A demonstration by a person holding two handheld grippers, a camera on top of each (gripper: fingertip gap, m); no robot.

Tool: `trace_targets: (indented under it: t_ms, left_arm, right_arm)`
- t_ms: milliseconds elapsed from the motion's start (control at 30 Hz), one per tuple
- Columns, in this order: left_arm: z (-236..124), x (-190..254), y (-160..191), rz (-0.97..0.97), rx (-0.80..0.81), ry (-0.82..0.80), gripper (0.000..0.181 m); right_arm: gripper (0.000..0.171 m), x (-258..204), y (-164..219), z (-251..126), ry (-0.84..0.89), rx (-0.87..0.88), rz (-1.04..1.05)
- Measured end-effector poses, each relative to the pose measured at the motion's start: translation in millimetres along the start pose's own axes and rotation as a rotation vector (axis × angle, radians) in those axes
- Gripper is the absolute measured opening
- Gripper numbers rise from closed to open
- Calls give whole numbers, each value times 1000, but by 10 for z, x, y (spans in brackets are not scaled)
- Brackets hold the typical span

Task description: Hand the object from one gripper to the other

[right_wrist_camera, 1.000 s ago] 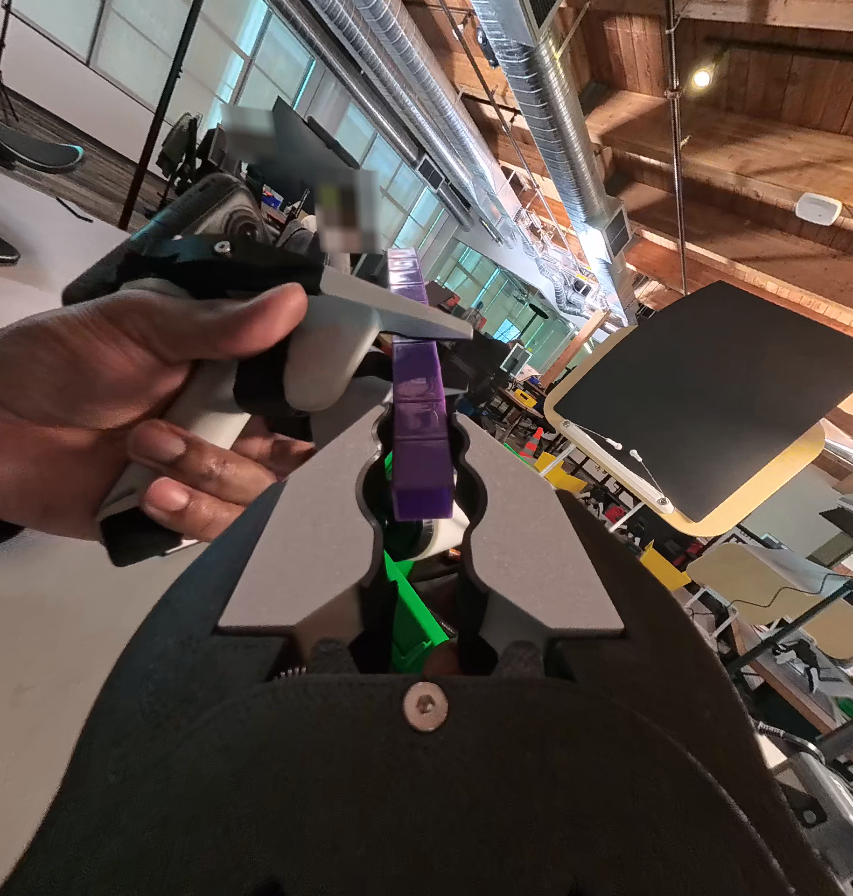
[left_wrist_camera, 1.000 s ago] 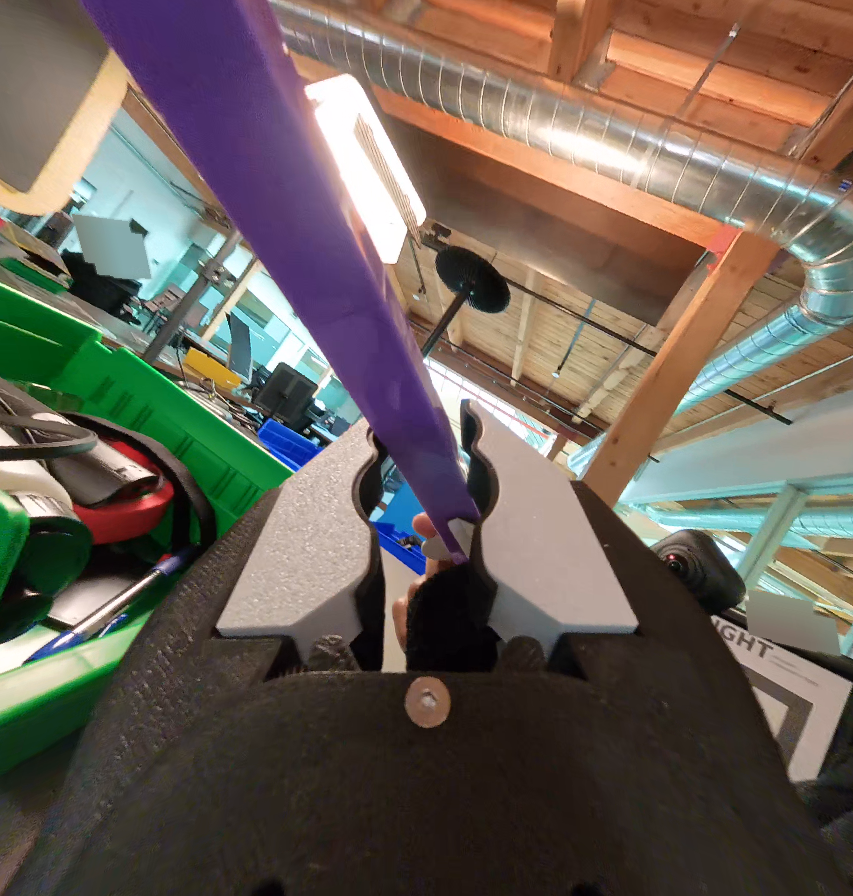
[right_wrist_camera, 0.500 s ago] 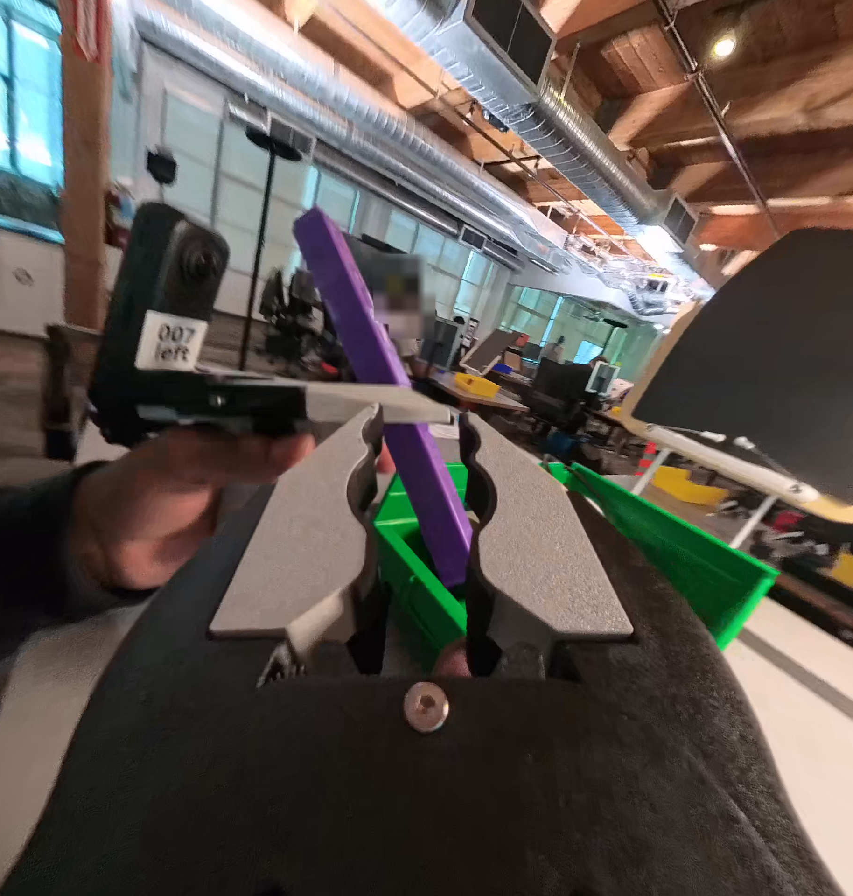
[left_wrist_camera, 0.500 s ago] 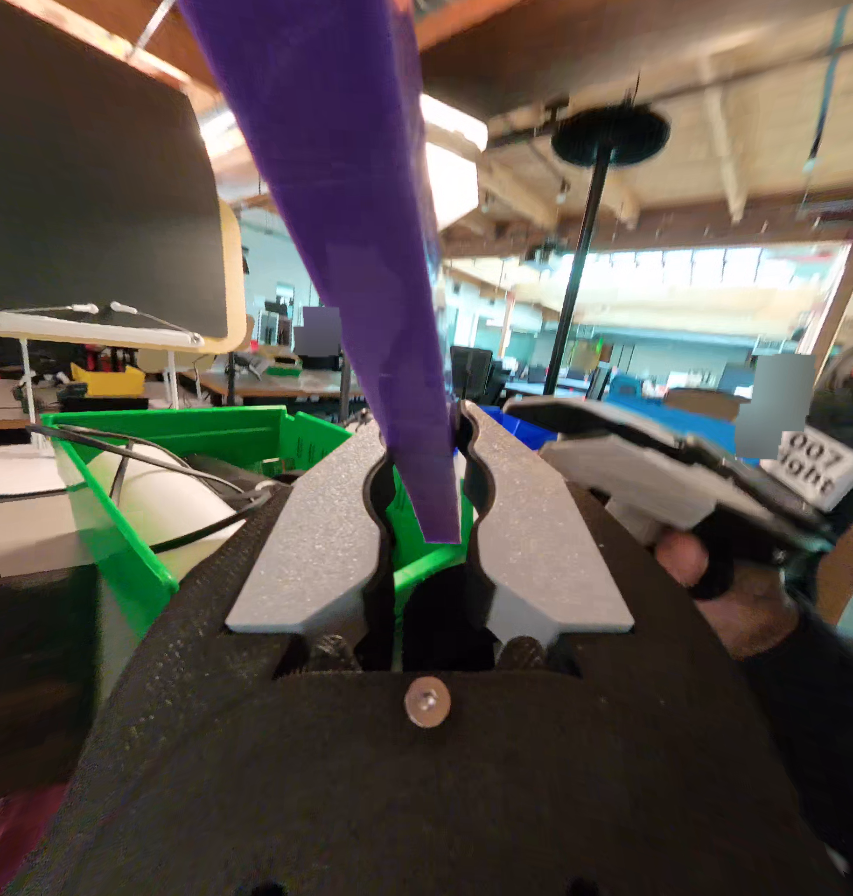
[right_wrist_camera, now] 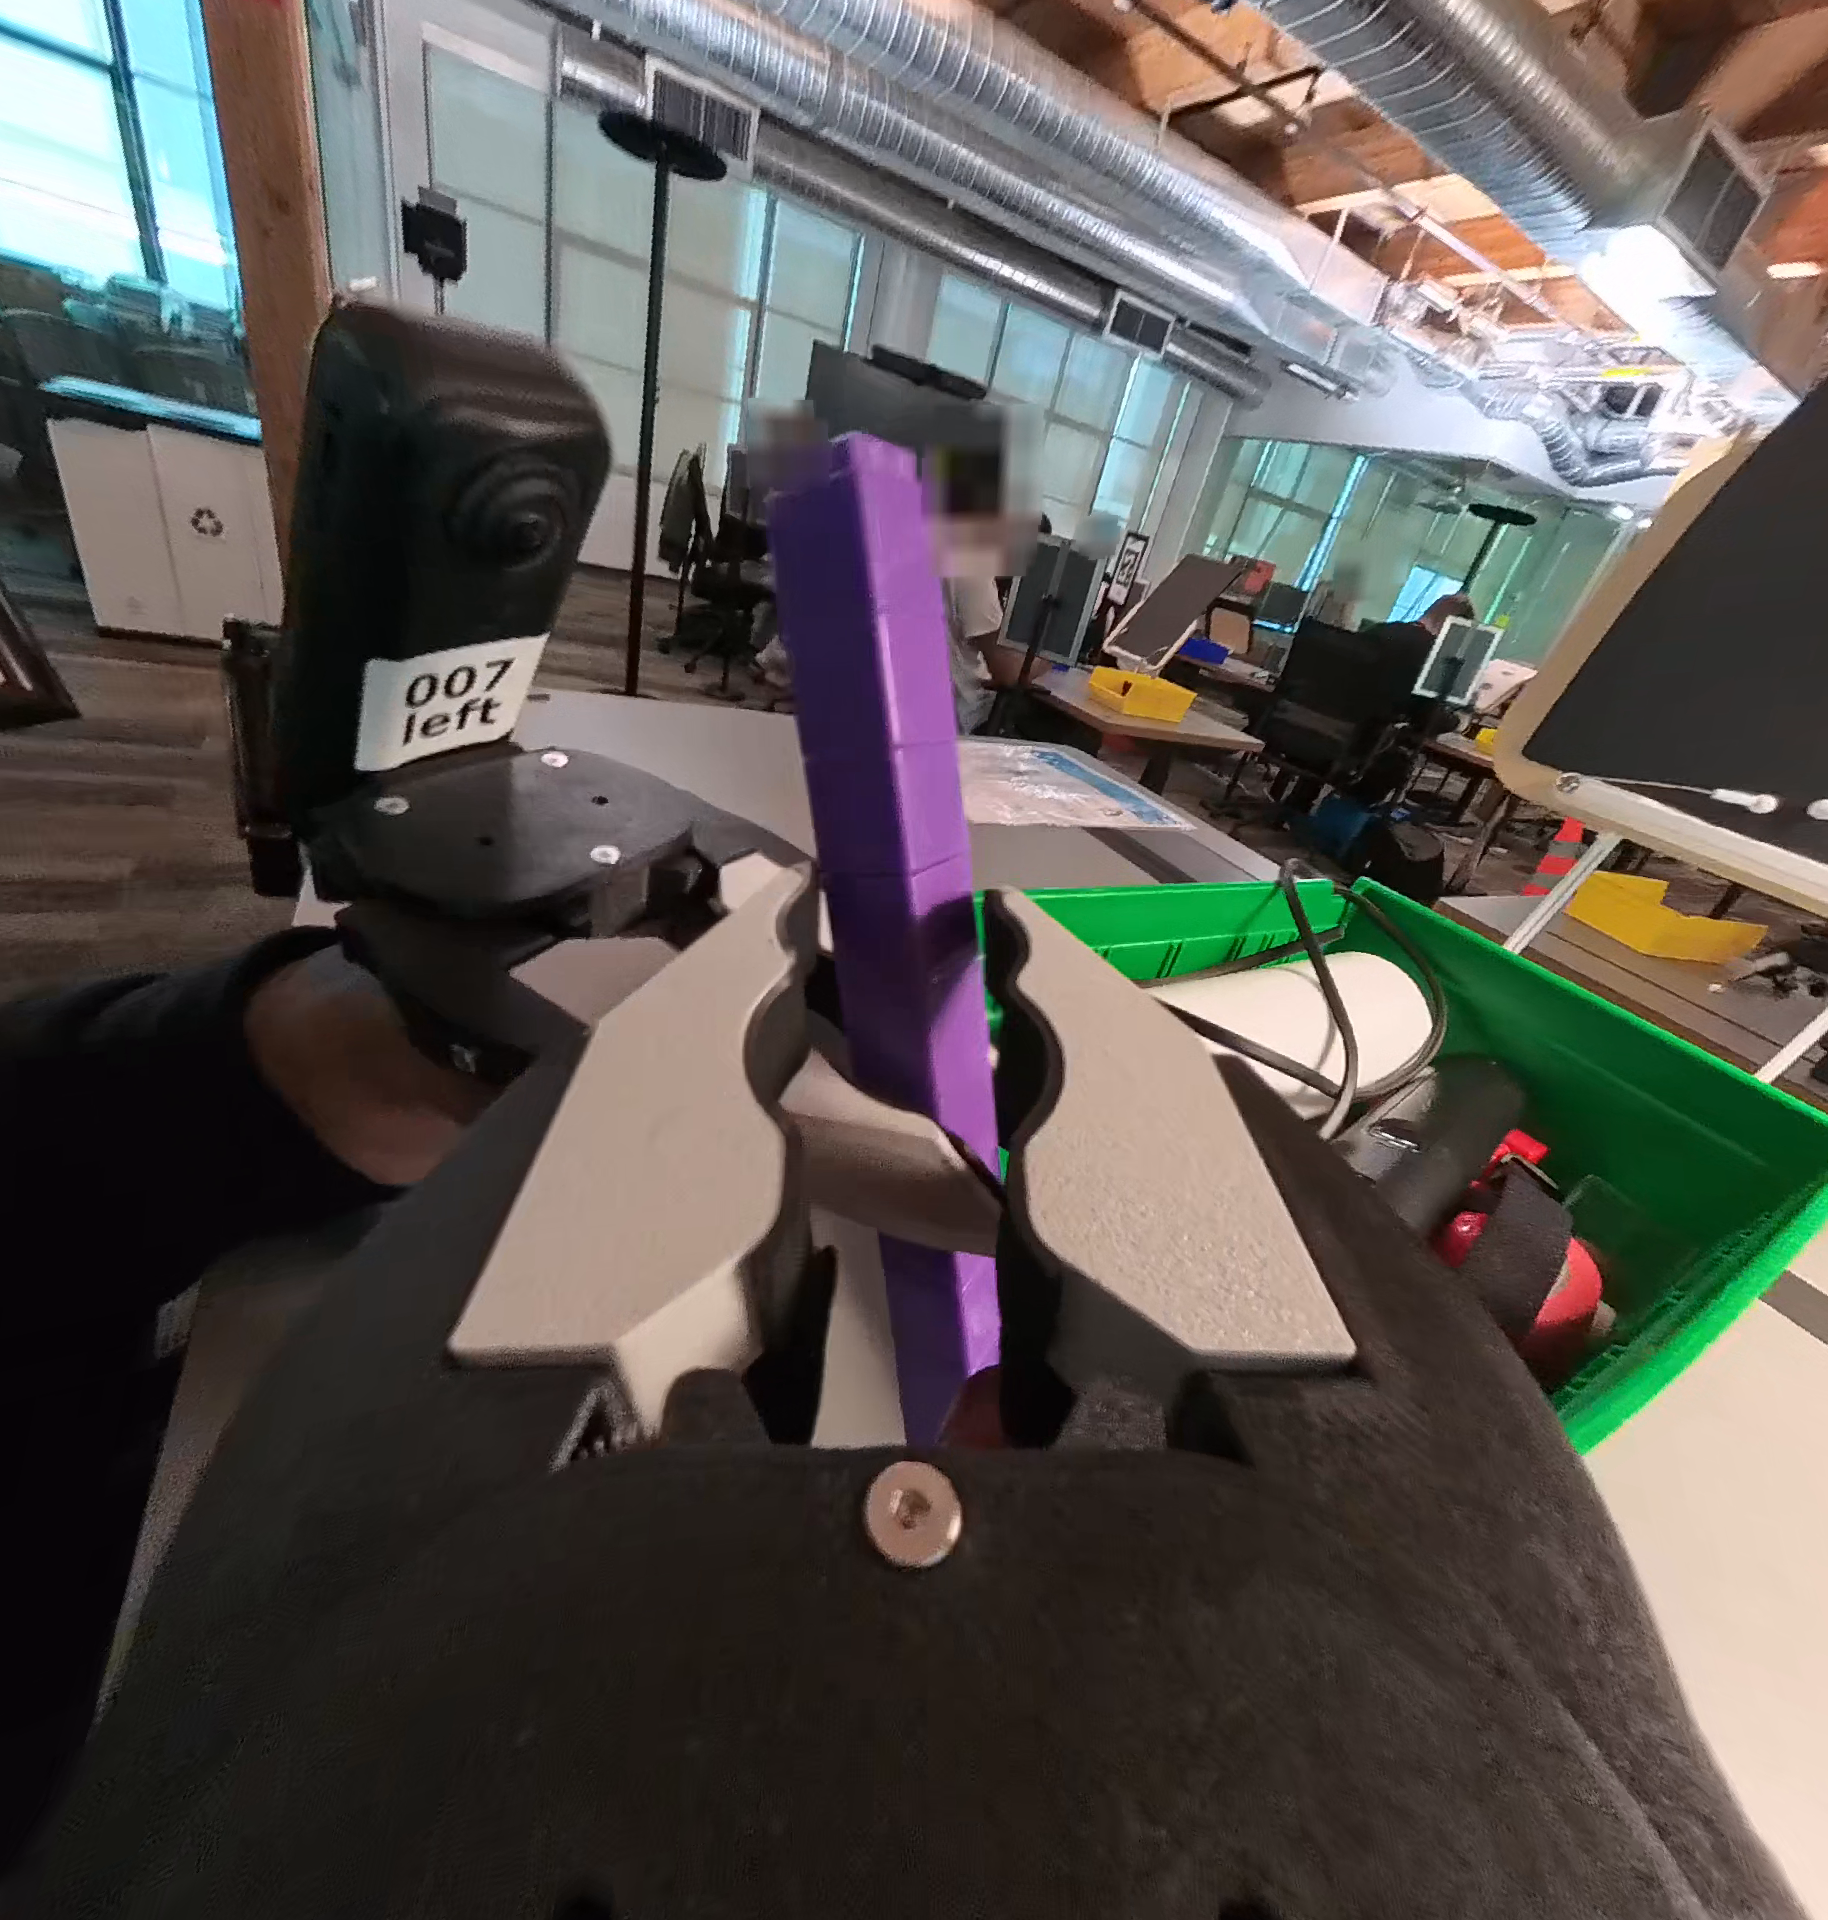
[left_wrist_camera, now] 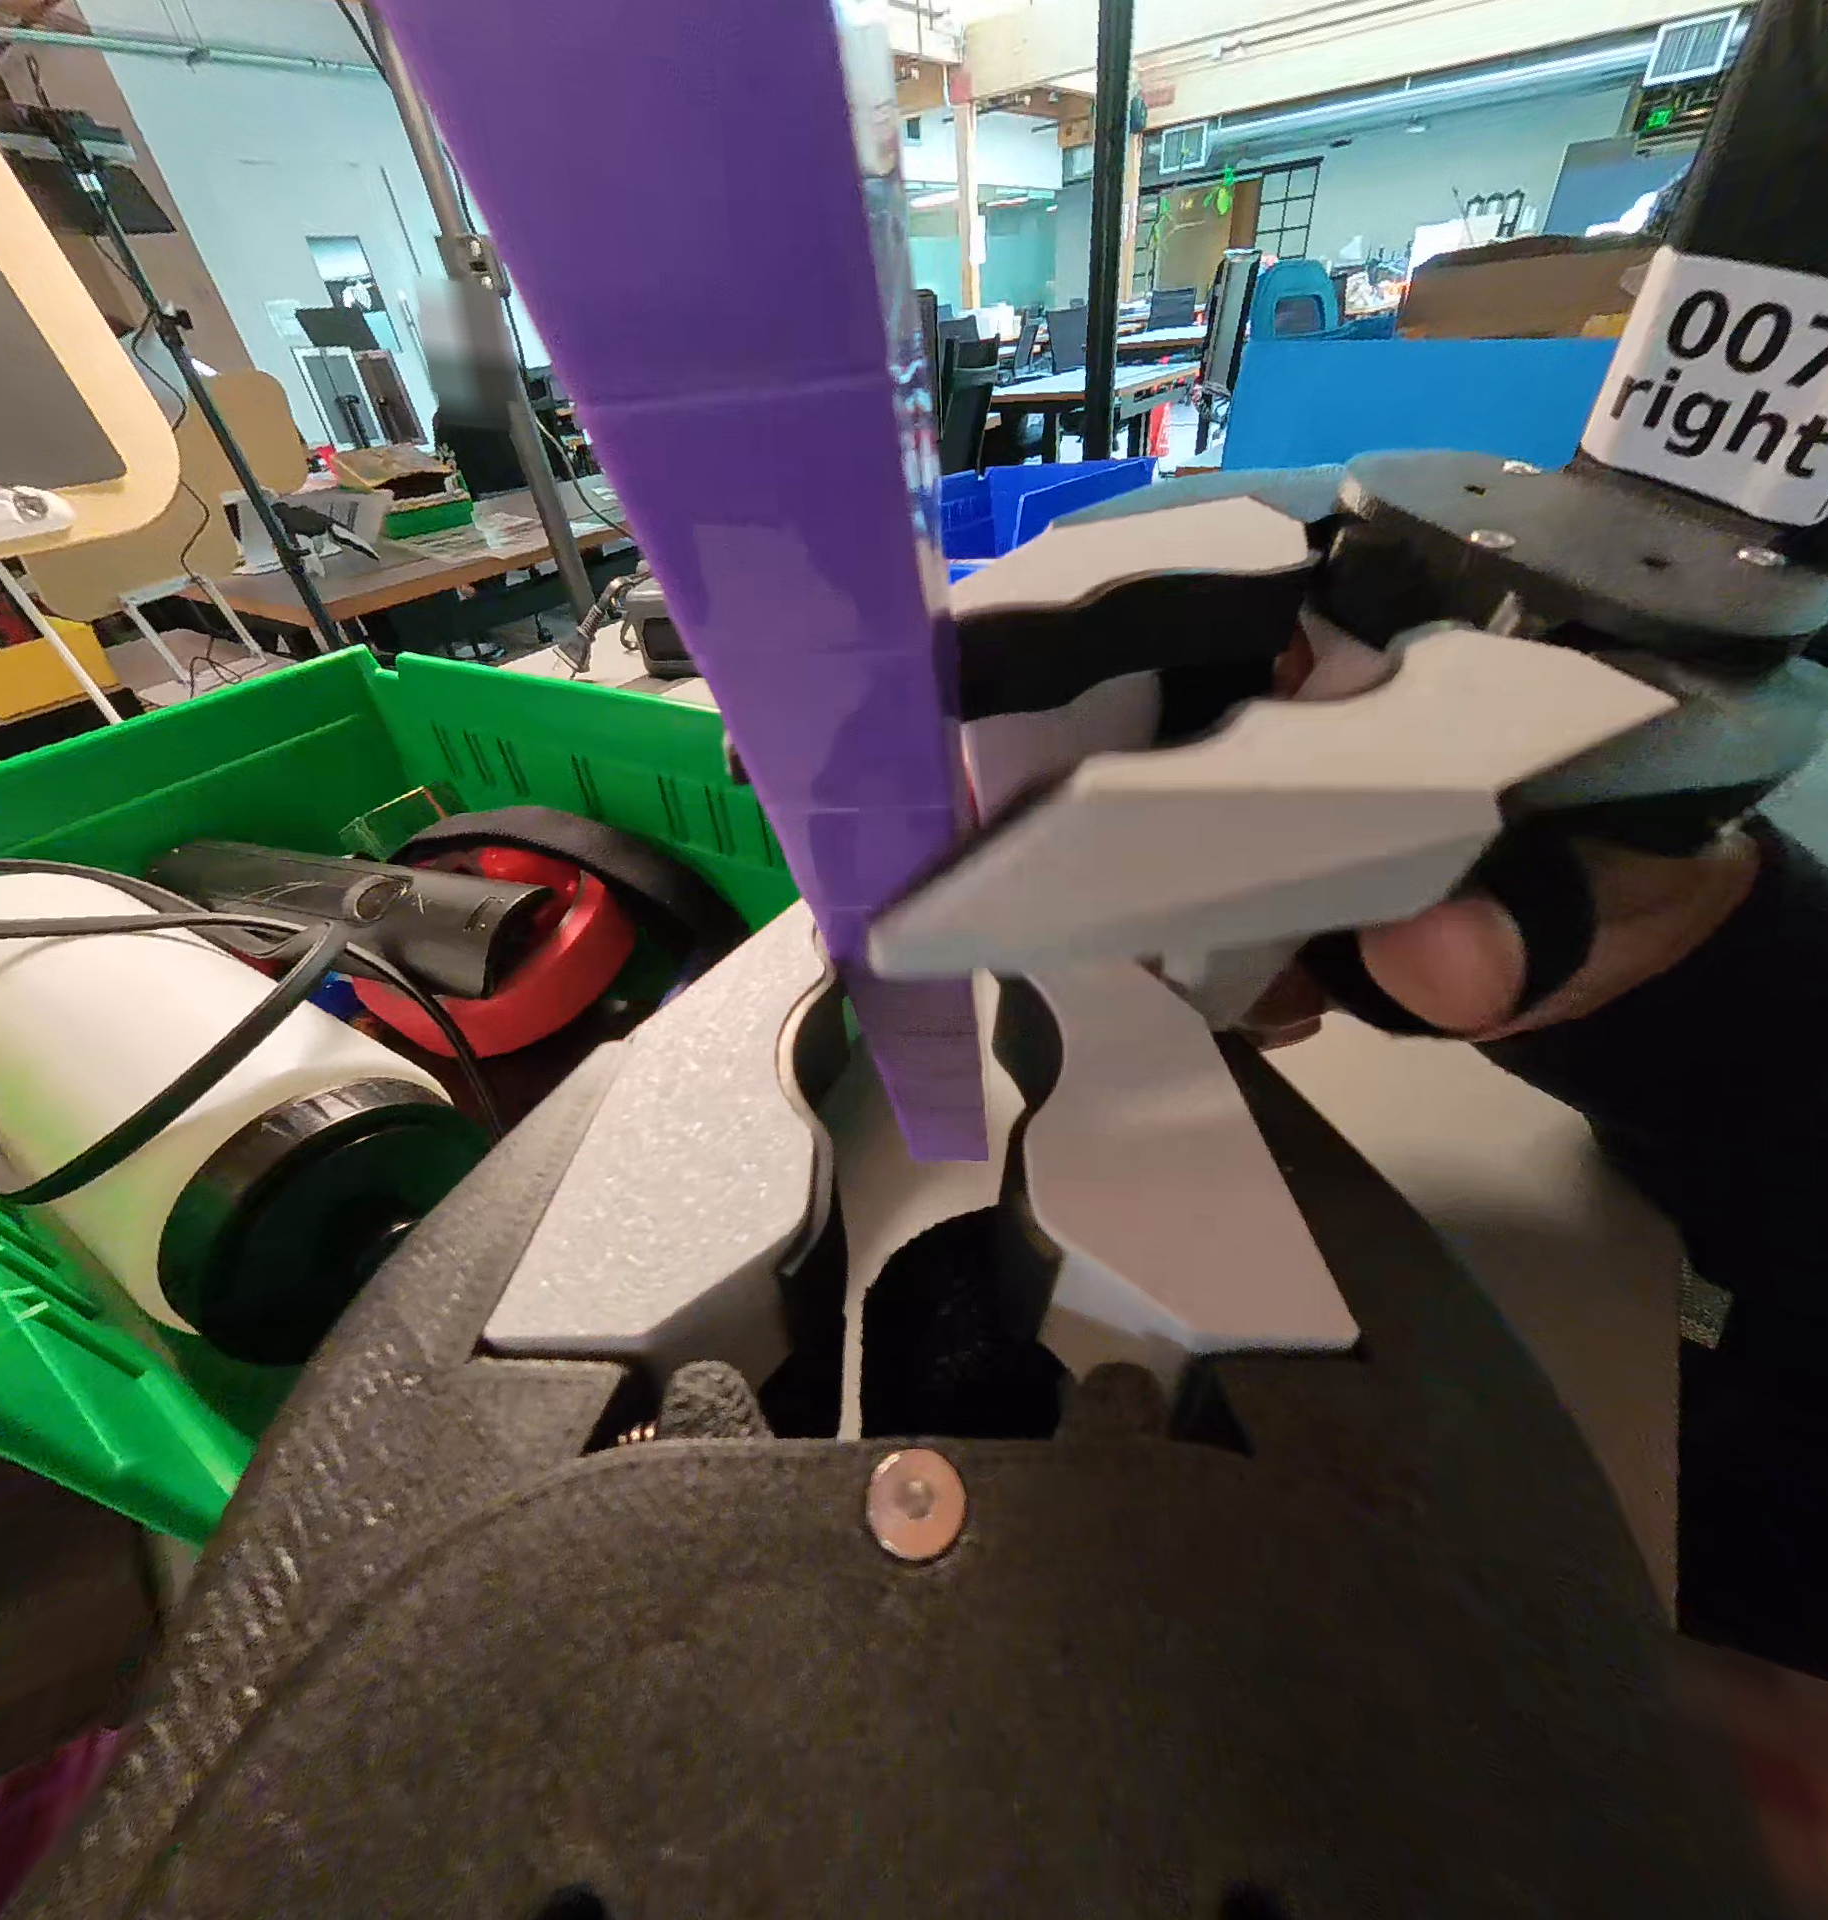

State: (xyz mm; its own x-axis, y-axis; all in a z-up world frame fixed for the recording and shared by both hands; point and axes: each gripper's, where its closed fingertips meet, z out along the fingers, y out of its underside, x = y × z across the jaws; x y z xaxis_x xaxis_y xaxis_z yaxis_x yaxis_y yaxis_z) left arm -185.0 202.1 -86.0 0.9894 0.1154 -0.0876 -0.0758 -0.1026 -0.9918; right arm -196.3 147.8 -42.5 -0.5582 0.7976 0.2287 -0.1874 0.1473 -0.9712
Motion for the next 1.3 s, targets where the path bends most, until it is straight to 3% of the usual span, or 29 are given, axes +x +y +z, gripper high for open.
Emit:
trace_targets:
  t_ms: [167, 467, 633, 800, 900, 1167, 1300]
  left_arm:
    - [26, -5, 47, 97, -34, -46, 23]
    - [-24, -40, -153, -1, 100, -34, 32]
    - [-198, 55, -424, -277, 279, 199, 42]
    - [-276, 344, -468, -455, 278, 492, 37]
    - [-301, 410, -452, -482, 254, 558, 36]
    - [-268, 321, -403, -384, 235, 451, 33]
    - [-205, 150, -330, -285, 201, 279, 33]
  right_arm:
    - [30, 30, -6, -26, 3, 1, 19]
    - [28, 195, -51, -108, 20, 52, 156]
    - [28, 89, -178, -173, -143, 141, 323]
    - [28, -64, -295, -238, -286, 204, 396]
    - [28, -107, -299, -243, -305, 203, 381]
    - [28, -15, -261, -220, -230, 187, 351]
    - [47, 138, -119, -191, -72, 36, 236]
